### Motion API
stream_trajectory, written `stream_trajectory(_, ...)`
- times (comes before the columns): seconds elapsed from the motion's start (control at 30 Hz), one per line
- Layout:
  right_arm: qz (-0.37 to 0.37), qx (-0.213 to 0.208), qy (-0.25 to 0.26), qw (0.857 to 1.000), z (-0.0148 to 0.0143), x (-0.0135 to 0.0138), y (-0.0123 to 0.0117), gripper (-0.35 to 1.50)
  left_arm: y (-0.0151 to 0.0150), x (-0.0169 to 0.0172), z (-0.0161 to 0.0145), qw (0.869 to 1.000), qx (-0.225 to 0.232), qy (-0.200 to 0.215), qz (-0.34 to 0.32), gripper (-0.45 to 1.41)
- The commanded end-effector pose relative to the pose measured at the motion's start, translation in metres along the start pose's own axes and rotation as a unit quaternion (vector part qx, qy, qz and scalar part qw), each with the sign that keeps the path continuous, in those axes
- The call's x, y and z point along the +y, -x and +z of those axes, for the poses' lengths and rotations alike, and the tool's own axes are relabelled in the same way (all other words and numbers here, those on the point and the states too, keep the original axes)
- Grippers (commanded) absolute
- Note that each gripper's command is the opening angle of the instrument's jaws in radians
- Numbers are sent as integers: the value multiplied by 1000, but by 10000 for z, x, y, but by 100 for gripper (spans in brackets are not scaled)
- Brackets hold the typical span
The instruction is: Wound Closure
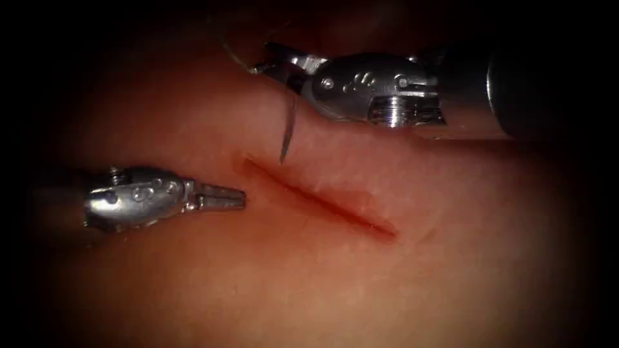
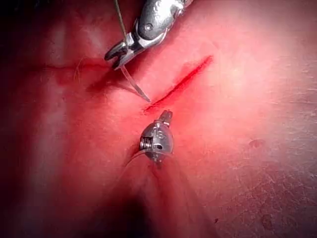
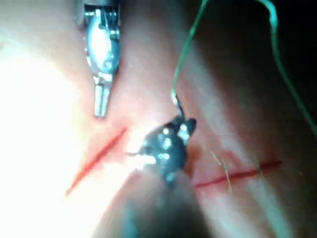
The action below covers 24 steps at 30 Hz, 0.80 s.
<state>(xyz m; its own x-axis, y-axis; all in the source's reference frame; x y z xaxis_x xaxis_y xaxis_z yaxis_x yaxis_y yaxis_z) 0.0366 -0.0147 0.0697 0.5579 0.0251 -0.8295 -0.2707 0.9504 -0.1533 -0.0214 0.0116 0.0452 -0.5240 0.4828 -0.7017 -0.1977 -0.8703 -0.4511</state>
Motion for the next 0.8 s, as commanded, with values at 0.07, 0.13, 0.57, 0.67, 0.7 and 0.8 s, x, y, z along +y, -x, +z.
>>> stream_trajectory(0.07,2,-3,-3,1000,9,-6,-1,-35,10,-3,12,1000,-4,0,4,-25)
stream_trajectory(0.13,3,-6,-6,1000,9,-10,-1,-35,17,-6,15,1000,-11,0,8,-25)
stream_trajectory(0.57,22,-8,-7,1000,5,-22,2,-35,64,-10,42,1000,-29,4,-1,-25)
stream_trajectory(0.67,25,-8,-7,1000,4,-24,3,-35,66,-10,44,1000,-31,6,1,-25)
stream_trajectory(0.7,27,-7,-7,1000,5,-25,3,-35,66,-10,44,1000,-31,6,1,-25)
stream_trajectory(0.8,29,-8,-6,1000,5,-27,4,-35,66,-10,44,1000,-31,6,1,-25)
